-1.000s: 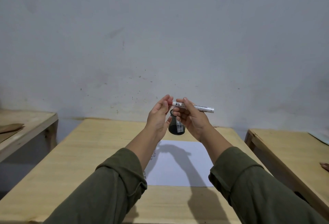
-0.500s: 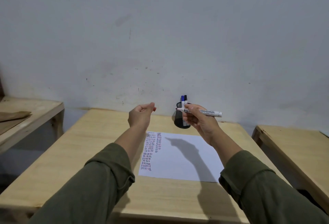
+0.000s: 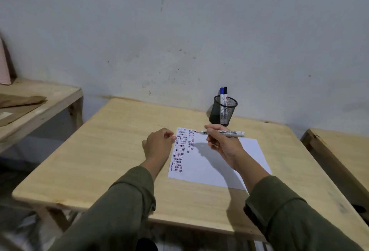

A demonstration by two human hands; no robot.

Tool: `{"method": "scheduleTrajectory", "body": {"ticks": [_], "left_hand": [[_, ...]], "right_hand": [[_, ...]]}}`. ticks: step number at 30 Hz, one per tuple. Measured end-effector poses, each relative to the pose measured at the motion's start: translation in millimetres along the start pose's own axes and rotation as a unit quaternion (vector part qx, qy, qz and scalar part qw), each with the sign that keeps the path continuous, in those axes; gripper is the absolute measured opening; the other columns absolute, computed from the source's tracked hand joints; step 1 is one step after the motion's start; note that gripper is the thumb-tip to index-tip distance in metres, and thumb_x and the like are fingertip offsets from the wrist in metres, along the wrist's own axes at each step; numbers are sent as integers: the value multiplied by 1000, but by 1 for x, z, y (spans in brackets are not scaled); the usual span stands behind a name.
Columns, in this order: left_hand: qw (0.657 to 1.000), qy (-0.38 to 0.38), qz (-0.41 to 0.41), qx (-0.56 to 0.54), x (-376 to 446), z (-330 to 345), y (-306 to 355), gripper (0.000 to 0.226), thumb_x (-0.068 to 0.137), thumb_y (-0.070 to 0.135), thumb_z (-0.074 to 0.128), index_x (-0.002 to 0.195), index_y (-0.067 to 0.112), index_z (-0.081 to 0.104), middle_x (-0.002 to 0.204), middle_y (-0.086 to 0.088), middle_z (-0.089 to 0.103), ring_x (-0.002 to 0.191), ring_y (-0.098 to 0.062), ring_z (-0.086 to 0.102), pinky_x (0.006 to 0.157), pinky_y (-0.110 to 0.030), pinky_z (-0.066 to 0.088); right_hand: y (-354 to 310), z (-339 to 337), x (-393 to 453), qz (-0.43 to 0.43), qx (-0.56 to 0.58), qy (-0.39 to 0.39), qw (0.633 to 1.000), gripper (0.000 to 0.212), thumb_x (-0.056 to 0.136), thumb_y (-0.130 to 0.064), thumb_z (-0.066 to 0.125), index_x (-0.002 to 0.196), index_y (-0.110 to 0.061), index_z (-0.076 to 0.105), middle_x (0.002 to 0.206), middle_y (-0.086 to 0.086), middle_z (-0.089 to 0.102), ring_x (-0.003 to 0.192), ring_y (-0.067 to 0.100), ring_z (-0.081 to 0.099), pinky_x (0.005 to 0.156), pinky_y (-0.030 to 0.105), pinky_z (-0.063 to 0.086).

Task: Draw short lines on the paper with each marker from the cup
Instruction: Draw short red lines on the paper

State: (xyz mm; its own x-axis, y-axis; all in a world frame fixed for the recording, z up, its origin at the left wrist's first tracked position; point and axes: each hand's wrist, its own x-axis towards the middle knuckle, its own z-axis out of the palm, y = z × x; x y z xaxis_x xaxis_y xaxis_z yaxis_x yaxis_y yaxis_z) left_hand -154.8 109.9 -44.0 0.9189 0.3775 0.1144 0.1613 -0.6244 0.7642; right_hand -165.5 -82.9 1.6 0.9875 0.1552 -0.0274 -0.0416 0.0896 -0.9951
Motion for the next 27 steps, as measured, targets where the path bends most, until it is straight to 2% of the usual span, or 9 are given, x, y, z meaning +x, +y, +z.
{"method": "scheduleTrajectory", "body": {"ticks": [4,8,11,15,18,21,23,27], "left_hand": [[1000,-5,19,24,0,5,-4,18,87,36,59,102,30,67,102,10,72,109,-17,57,88,-35,28],[999,-8,24,27,0,5,-7,26,86,36,60,111,31,64,106,9,71,113,-17,55,88,-34,26],[999,-17,28,16,-3,2,-7,41,83,37,64,123,30,58,114,8,68,119,-16,51,95,-35,27],[999,-22,33,-6,-9,-3,-10,57,80,40,67,132,24,49,128,4,62,128,-19,43,102,-37,28],[996,-18,36,82,-20,-8,-20,69,77,55,62,136,25,42,138,6,52,136,-18,33,105,-39,25],[982,-32,43,182,-30,-11,-29,82,75,69,52,140,22,38,153,1,33,143,-18,20,110,-41,19],[977,-40,40,204,-33,-11,-29,86,75,73,47,142,19,38,156,-3,26,146,-19,15,112,-41,16],[976,-29,44,213,-35,-10,-27,87,74,74,46,140,18,41,155,-3,28,145,-19,17,111,-40,16]], "right_hand": [[9,2,1,7,-1,5,1000,8,89,-16,60,86,-13,67,64,3,59,59,13,51,60,24,41],[16,6,0,12,-14,27,999,14,89,-24,60,87,-12,68,64,3,59,55,11,51,57,21,40],[22,9,-1,20,-22,43,999,8,88,-18,62,90,-14,68,66,5,59,55,14,51,57,23,39],[27,13,-4,39,-14,60,997,11,78,-12,73,89,-13,71,64,2,60,59,13,51,61,23,41],[32,15,-5,43,-16,75,996,7,78,-11,73,83,-14,72,58,-2,56,57,11,46,58,20,38],[36,17,-7,39,-30,85,995,9,82,-8,66,83,-15,70,46,-10,51,50,8,39,50,18,31],[36,17,-9,36,-36,89,995,12,83,-6,64,80,-16,70,44,-10,47,48,7,36,49,19,28],[34,15,-11,41,-53,100,993,13,84,-7,64,79,-17,70,40,-14,45,44,4,35,49,17,29]]}}
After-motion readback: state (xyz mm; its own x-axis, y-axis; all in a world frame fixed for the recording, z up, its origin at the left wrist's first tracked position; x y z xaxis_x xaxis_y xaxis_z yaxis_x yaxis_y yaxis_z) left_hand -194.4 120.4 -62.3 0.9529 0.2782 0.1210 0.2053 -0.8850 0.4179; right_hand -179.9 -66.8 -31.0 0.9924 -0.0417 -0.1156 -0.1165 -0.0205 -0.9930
